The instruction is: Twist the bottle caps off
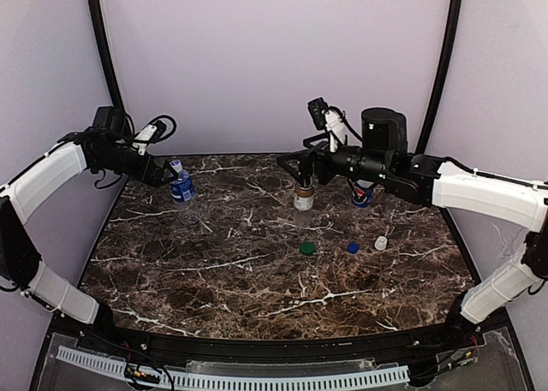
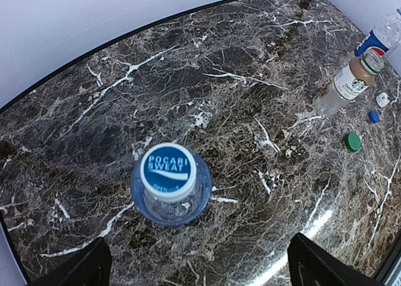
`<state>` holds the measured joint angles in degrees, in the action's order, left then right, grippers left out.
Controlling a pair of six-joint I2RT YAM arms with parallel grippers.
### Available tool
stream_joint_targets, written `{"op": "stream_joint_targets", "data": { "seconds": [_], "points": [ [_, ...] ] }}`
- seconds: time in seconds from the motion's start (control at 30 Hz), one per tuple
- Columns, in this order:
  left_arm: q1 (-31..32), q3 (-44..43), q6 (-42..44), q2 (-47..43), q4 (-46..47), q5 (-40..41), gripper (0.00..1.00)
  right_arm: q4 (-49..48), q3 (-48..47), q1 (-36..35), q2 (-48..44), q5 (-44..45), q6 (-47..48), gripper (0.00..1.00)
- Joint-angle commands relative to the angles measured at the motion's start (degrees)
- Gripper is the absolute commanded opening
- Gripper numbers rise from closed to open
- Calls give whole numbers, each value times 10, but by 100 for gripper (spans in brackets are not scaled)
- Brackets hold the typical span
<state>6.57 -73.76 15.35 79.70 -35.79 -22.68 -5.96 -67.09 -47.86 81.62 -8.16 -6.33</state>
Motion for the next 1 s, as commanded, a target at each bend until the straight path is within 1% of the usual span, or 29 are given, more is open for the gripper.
{"op": "stream_joint_targets", "data": {
  "seconds": [0.0,0.13,0.27,0.33,0.37,0.4,0.43,0.47,0.5,0.53,0.6,0.63,0.67,0.7,0.73,0.8,0.87,0.97],
  "points": [
    [11,-4,-1,21,82,-1,99,18,10,-19,-25,8,-14,99],
    [15,-4,-10,65,137,16,98,31,14,-30,-28,26,-19,99],
    [22,11,-13,81,174,9,92,31,17,-36,-26,37,-20,99],
    [24,16,-13,84,185,11,85,31,16,-36,-23,39,-20,99],
    [24,16,-12,89,189,12,78,32,15,-37,-21,39,-19,99],
    [25,17,-11,91,191,16,74,33,13,-37,-19,39,-17,99],
    [24,17,-11,93,194,18,65,36,10,-37,-17,39,-16,99],
    [24,17,-11,95,195,20,61,37,8,-38,-13,38,-14,99],
    [24,18,-11,95,196,20,52,39,5,-37,-11,37,-12,99],
    [25,18,-12,97,196,15,48,41,3,-37,-9,37,-11,99],
    [25,19,-9,97,189,7,34,44,1,-38,-8,36,-8,99],
    [25,19,-8,97,182,3,30,45,1,-38,-9,37,-7,99],
    [25,19,-3,95,177,-5,21,47,2,-38,-11,38,-6,99],
    [24,19,0,93,166,-10,16,49,2,-38,-11,40,-3,99],
    [25,19,7,87,161,-18,8,52,2,-38,-13,41,-2,99],
    [25,15,19,76,138,-32,2,56,2,-38,-17,43,2,99],
    [25,0,38,66,88,-45,1,58,2,-39,-24,43,7,99],
    [31,-52,89,50,9,-63,1,56,3,-42,-34,35,22,99]
  ]
}}
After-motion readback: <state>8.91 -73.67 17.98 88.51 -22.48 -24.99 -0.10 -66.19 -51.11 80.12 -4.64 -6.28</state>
